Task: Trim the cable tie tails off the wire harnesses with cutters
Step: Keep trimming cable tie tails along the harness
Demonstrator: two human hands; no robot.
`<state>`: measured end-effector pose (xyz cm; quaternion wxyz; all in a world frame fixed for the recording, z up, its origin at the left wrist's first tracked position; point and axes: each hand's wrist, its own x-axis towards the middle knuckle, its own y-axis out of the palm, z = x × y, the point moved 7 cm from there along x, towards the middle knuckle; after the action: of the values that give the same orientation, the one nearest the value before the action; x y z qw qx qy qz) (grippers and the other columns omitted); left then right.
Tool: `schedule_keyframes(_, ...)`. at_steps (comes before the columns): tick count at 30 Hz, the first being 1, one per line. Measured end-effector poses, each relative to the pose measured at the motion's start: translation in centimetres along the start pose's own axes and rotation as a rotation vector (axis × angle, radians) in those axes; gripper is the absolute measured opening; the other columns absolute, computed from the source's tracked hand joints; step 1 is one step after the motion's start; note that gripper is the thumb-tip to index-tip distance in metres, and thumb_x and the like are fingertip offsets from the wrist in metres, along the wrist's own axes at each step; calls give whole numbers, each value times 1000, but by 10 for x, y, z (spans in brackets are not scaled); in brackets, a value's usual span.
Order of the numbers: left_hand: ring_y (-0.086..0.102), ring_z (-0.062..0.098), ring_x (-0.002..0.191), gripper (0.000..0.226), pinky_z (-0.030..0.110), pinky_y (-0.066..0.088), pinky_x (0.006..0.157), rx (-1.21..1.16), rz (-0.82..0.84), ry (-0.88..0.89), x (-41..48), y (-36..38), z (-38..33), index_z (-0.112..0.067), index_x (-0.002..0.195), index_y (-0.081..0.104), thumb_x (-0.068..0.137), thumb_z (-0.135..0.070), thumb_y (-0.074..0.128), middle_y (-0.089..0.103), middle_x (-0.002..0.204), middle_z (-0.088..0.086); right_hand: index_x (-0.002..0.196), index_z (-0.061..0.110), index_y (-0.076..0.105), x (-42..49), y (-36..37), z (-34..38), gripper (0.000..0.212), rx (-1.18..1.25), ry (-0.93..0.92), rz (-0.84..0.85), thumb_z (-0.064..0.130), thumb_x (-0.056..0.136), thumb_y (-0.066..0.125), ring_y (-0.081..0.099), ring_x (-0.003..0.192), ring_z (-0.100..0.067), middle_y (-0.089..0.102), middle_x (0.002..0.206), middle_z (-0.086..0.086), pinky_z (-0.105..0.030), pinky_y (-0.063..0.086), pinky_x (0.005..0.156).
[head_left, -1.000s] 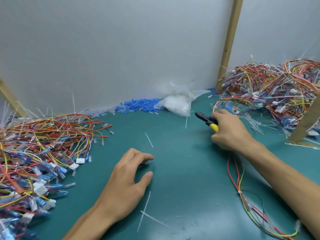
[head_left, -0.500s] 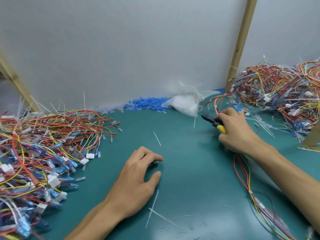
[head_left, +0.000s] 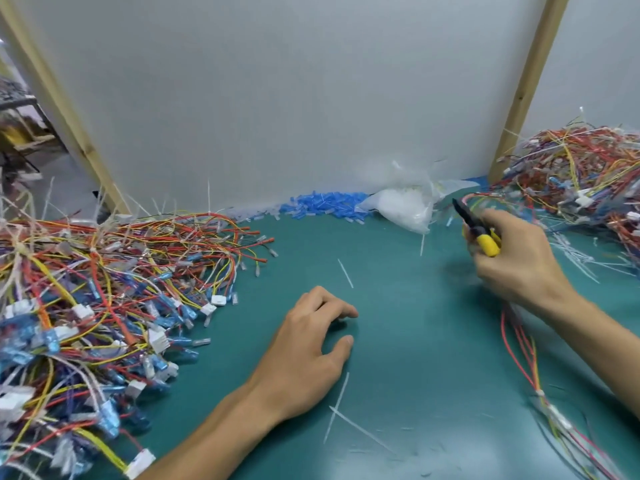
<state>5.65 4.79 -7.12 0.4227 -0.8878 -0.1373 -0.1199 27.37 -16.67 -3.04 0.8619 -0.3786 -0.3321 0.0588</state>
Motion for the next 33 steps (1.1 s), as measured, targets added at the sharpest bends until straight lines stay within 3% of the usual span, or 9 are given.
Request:
schedule_keyframes(4,65,10,107,20,21,49,91,-184,-14,-31,3,-1,5,-25,111,73,92,-21,69,66,105,-11,94,24,58,-14,-11,51,27,300,-280,-17,-2,92,64,49,74,-21,55,81,7,-39,49,65)
schedule_keyframes(7,67,10,111,32,22,52,89,-523,-36,-121,7,-4,12,-24,124,70,92,-29,65,72,115,-6,108,15,68,-43,6,93,43,343,-478,203,-17,80,67,59,82,-11,63,95,17,-23,51,73)
schedule_keyframes(10,71,14,102,41,23,55,79,-875,-76,-287,11,0,21,-14,130,62,93,-29,73,75,118,5,108,13,69,-78,34,126,52,327,-641,512,-14,65,59,63,94,-16,71,111,4,-34,53,80)
schedule_keyframes(13,70,22,78,36,33,57,70,-963,-163,-380,10,3,33,-4,125,61,92,-16,69,76,94,11,106,10,68,-99,49,135,44,341,-686,734,-2,67,52,64,114,-12,65,136,9,-25,51,93)
schedule_keyframes(15,72,23,75,19,35,56,72,-939,-198,-338,10,0,37,-4,117,63,98,0,61,74,85,9,104,11,69,-102,50,136,34,364,-666,741,-3,75,57,63,112,-13,55,147,12,-29,51,91)
schedule_keyframes(19,77,28,82,15,33,61,70,-1022,-275,-256,13,-14,35,-12,107,67,95,-7,60,76,92,14,93,16,63,-89,43,126,19,418,-561,658,6,89,78,53,85,-17,53,120,6,-35,49,75)
schedule_keyframes(23,77,29,85,16,34,62,66,-1059,-357,-206,13,-22,37,-19,98,75,89,-11,65,75,93,15,79,26,50,-89,48,118,33,250,-538,752,26,90,82,46,70,-13,50,77,10,-28,39,62)
schedule_keyframes(28,77,24,83,15,31,62,69,-1087,-407,-181,14,-27,46,-6,107,65,93,-7,60,77,90,11,82,30,49,-94,49,110,37,100,-455,910,48,85,81,48,69,-16,57,76,8,-22,37,57)
schedule_keyframes(33,77,22,80,14,28,61,70,-1131,-437,-172,15,-29,48,-5,105,64,92,-9,58,76,88,9,83,23,57,-96,45,114,26,220,-365,984,23,86,83,49,68,-18,58,76,2,-31,44,63)
